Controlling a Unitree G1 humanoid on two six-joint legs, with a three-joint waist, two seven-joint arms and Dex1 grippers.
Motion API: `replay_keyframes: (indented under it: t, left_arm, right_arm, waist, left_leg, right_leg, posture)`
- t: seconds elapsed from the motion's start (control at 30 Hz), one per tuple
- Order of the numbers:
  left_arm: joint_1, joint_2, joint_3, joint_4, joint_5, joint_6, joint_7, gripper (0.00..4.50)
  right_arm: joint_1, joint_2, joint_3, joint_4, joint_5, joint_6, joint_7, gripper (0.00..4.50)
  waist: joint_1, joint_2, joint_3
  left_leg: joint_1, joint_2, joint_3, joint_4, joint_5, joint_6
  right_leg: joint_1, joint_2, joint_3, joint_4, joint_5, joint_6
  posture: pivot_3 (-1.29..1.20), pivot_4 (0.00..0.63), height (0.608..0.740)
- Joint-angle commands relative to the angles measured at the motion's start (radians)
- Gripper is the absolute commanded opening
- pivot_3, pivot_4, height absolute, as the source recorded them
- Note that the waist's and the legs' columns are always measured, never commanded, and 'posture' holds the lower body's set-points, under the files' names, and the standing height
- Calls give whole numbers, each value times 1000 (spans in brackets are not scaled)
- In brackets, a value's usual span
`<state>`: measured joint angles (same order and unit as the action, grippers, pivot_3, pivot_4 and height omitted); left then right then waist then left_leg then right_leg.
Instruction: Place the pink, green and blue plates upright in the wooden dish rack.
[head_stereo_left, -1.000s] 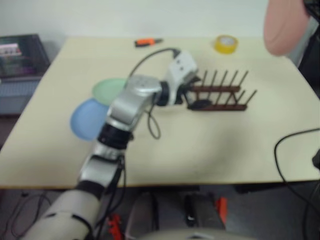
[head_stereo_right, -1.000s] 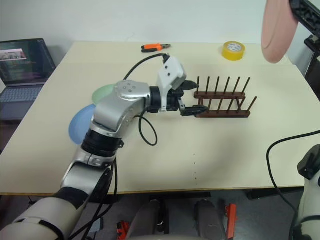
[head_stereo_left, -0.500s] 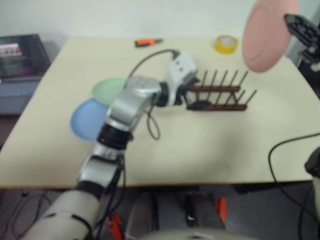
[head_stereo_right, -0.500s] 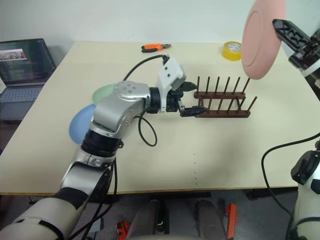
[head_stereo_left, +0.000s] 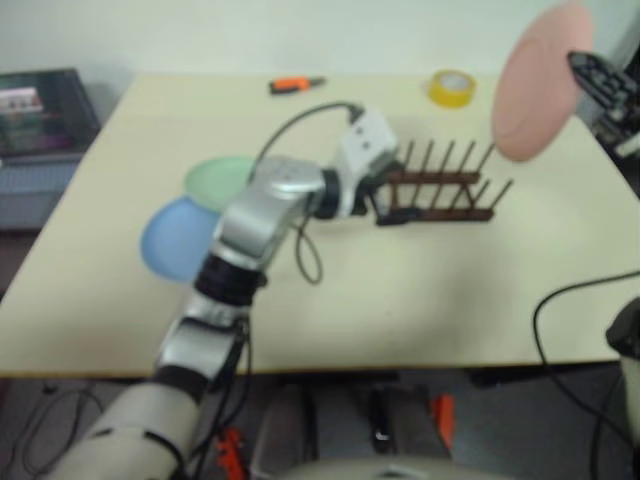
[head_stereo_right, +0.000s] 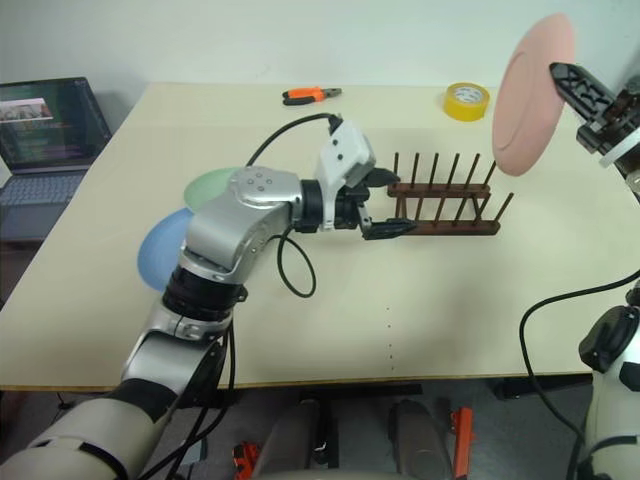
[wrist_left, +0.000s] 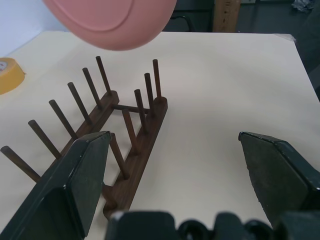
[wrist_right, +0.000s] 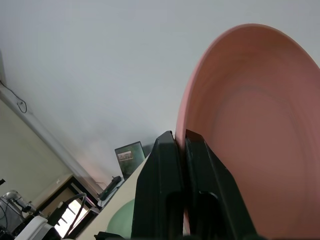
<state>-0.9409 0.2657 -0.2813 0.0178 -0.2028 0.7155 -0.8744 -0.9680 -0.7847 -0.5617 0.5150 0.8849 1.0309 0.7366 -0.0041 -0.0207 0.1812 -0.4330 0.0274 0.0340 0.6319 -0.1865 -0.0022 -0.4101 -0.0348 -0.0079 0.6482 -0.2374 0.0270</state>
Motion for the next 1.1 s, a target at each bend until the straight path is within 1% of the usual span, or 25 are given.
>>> replay_keyframes:
  t: [0.03,0.3,0.77,0.97,1.1]
  left_arm:
    - [-25,-10,-1,-17,-7,-7,7,4500]
    - [-8,-12,2,-36,-10,11,23,4500]
    - [-13,-7,2,-17,-4,-3,25,4500]
    - [-12,-14,-5,-17,-2,-10,24,4500]
    - [-11,-12,-8,-21,-4,-11,21,4500]
  right_arm:
    - [-30,-7,-42,7,32,5,-15,30]
    - [-29,6,-56,24,32,21,-68,30]
    - [-10,12,-51,-16,33,38,-89,30]
    - [15,14,-20,-35,-10,-4,-103,30]
    - [19,17,-31,-41,10,-2,-103,30]
  waist:
    - [0,0,0]
    - [0,0,0]
    - [0,0,0]
    - [0,0,0]
    - [0,0,0]
  left_leg:
    - [0,0,0,0,0,0]
    - [0,0,0,0,0,0]
    - [0,0,0,0,0,0]
    - [0,0,0,0,0,0]
    - [0,0,0,0,0,0]
  right_leg:
    - [0,0,0,0,0,0]
    - [0,0,0,0,0,0]
    - [0,1,0,0,0,0]
    - [0,1,0,0,0,0]
    - [0,1,0,0,0,0]
  posture:
    - [0,150,740]
    - [0,150,740]
    - [0,150,740]
    - [0,150,740]
    - [0,150,740]
